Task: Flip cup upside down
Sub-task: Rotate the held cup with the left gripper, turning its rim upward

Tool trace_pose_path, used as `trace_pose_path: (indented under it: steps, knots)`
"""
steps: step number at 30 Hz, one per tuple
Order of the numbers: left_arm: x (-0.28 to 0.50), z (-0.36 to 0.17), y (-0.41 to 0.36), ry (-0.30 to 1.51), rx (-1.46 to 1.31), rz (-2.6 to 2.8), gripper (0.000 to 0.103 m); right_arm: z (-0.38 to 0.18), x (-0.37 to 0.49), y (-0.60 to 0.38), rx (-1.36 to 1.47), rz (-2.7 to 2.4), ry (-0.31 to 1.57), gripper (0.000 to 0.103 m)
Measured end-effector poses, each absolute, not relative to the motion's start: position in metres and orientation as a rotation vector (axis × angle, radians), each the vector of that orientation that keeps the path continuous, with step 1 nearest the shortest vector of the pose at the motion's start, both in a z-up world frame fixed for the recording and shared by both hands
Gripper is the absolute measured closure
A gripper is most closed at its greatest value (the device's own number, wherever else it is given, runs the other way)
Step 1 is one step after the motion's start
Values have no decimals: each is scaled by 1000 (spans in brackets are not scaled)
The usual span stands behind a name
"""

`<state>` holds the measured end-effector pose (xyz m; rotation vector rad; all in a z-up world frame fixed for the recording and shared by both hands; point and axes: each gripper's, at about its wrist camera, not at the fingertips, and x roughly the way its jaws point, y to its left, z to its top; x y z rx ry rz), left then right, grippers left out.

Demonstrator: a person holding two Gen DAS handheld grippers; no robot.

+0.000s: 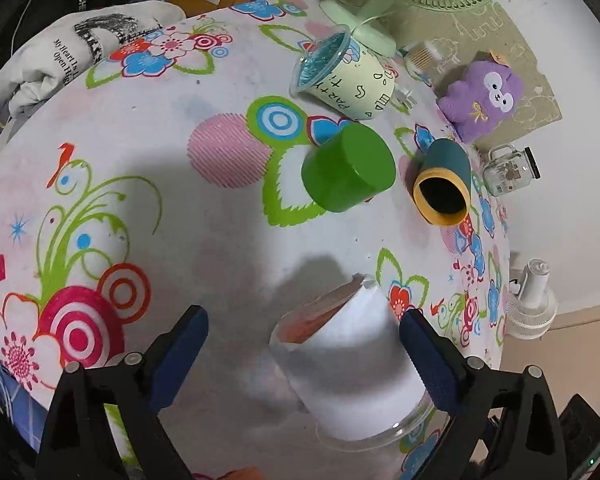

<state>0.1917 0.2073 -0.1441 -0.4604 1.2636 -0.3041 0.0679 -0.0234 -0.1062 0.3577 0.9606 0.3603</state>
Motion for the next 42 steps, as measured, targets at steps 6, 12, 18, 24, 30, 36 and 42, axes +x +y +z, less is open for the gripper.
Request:
trace_pose_path:
  steps: [6,12,18,24,30,36,42]
  knots:
    - [198,-140,192,1261,-417,-334,24,-113,68,-30,376,349,971,16]
    - [210,-142,182,1298,-403,-310,22,-116,66,-35,386,345,976,16]
    - [216,-146,175,1305,-417,-321,40,-120,65,-44,406,331,977,16]
    - [211,-137,172,1274,-377,-329,57,-121,63,-52,432,323,970,16]
    - [191,-97,170,1019,-245,-302,67,-123,62,-51,433,329,969,16]
    - [185,-106,189,1085,-355,-309,16,-123,58,-54,434,325,960,16]
    - [174,-120,210,1146,-511,-255,4,-130,59,-56,450,326,973,16]
